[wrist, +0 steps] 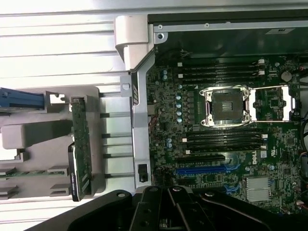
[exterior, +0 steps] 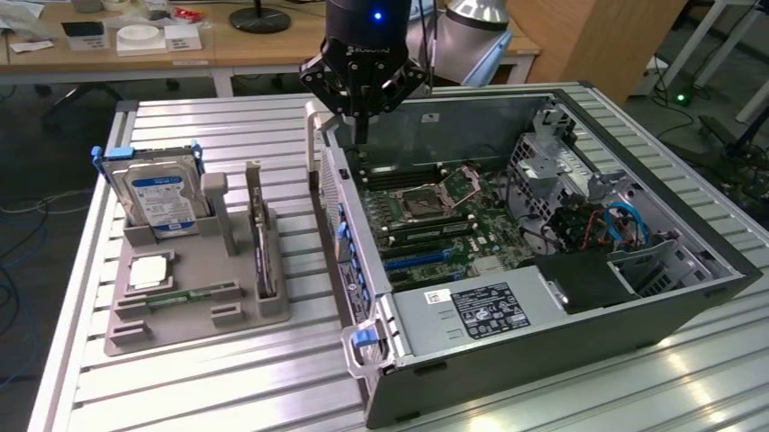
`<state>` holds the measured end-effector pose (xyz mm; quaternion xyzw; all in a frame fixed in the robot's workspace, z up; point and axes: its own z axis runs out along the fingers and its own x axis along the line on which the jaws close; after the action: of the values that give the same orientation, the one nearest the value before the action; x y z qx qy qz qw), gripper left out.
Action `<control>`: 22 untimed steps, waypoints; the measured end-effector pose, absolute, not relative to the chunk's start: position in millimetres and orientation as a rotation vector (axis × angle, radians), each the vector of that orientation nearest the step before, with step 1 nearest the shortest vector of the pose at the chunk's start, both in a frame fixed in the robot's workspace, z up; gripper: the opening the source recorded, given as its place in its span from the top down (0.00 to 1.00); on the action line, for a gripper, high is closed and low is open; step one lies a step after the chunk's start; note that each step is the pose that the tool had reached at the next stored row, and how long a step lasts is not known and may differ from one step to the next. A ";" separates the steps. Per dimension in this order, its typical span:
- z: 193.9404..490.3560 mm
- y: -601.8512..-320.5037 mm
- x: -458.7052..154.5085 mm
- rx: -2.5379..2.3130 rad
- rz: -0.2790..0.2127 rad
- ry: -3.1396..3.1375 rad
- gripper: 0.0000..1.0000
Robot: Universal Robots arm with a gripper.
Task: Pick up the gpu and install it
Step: 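Reach for the gpu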
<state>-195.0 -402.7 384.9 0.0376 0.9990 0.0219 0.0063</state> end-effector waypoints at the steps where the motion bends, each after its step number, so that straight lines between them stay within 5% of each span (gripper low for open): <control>1: 384.9 -402.8 -195.5 0.118 0.068 3.126 0.89; 22: 383.2 -404.2 -205.6 0.118 0.068 3.127 0.89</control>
<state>-205.6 -404.2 383.2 0.0376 0.9990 0.0219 0.0056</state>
